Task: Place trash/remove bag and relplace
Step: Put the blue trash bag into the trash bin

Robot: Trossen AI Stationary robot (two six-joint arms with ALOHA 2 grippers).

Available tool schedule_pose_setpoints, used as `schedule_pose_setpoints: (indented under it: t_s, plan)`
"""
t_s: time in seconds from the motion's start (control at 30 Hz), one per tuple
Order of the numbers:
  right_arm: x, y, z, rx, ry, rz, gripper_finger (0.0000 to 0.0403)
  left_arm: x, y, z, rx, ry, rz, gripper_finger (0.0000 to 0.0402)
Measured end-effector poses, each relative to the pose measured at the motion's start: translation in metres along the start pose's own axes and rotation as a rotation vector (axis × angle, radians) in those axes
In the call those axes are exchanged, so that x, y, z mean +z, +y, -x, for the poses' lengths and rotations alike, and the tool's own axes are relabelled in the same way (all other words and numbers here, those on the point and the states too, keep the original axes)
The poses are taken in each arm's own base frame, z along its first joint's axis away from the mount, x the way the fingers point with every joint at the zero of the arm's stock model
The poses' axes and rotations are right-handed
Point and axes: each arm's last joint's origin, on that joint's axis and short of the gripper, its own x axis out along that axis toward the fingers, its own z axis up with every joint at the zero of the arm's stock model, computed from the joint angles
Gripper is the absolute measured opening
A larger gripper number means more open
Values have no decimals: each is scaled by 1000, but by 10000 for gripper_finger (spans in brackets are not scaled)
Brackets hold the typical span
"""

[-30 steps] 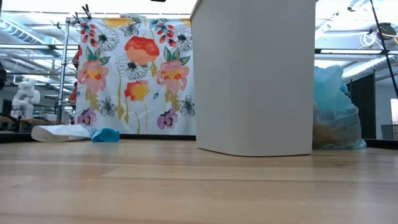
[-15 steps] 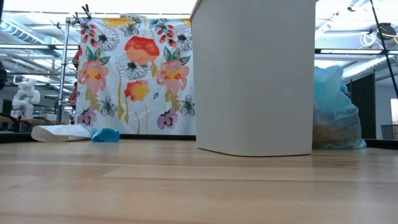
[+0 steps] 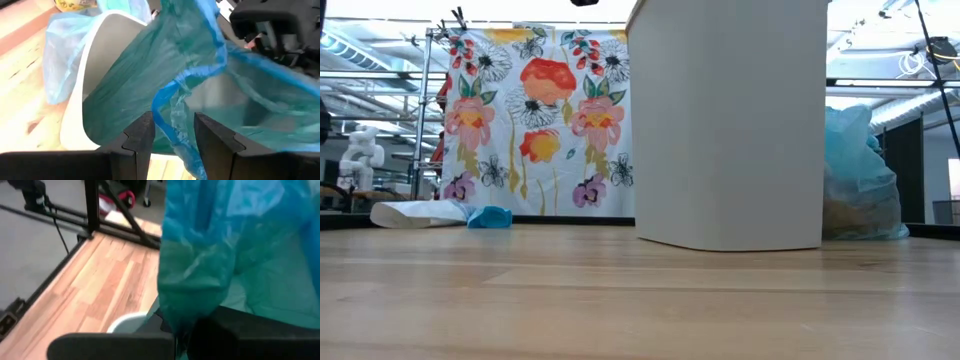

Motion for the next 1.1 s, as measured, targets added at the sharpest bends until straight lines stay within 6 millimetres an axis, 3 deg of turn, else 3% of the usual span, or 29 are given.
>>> schedule_pose_setpoints:
  t_s: [0.27, 0.37, 0.47, 0.67, 1.1]
  plan:
    - [4, -1, 0, -6, -39, -13, 0, -4, 1, 0, -10, 57, 22, 137]
    - [4, -1, 0, -6, -39, -36, 0, -4, 2, -3, -24, 70, 27, 98]
    - [3, -1, 0, -4, -31, -67, 0, -4, 3, -7, -20, 76, -8, 23]
    - [-5, 0, 1, 2, 57, -206, 6, -3, 4, -6, 33, 48, -43, 4]
    - [-15, -6, 41, -18, 120, -456, 121, -12, 1, 9, 153, 25, -125, 1]
